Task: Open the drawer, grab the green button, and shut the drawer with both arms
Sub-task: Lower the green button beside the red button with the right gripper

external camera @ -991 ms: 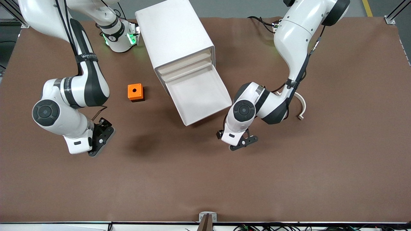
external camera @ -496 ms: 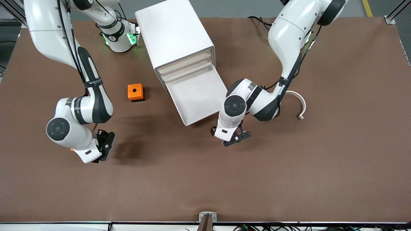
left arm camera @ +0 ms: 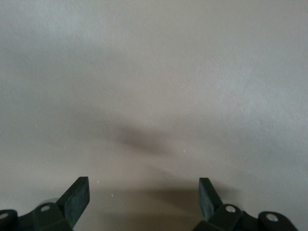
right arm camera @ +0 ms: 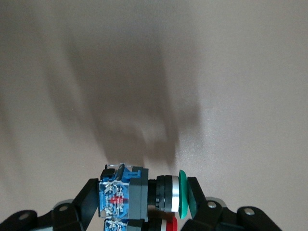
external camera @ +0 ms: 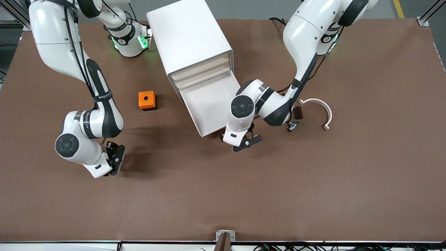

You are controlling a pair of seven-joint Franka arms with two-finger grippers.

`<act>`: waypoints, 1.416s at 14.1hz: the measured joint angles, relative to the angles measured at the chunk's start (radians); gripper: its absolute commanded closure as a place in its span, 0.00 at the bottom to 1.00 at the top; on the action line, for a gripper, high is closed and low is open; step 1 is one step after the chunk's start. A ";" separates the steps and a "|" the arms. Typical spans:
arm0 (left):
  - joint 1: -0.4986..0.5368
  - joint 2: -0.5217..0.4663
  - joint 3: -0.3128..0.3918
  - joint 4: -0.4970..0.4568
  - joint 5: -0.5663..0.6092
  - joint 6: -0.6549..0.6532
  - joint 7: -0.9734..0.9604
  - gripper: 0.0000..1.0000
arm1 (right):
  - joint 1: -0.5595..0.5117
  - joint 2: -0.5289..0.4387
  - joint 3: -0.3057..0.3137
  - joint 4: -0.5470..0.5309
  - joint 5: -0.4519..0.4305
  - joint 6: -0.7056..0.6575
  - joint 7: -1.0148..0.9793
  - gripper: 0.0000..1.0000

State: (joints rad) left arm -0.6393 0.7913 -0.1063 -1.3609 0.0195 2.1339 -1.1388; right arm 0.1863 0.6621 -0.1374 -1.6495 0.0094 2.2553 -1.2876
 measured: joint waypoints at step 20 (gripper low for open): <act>-0.058 0.000 -0.004 0.002 -0.027 0.000 -0.009 0.00 | 0.023 0.031 0.019 -0.009 0.000 0.085 0.000 0.00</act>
State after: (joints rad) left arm -0.6974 0.7916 -0.1107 -1.3591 -0.0075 2.1343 -1.1480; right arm 0.2092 0.6936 -0.1184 -1.6584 0.0096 2.3402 -1.2874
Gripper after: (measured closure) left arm 0.000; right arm 0.000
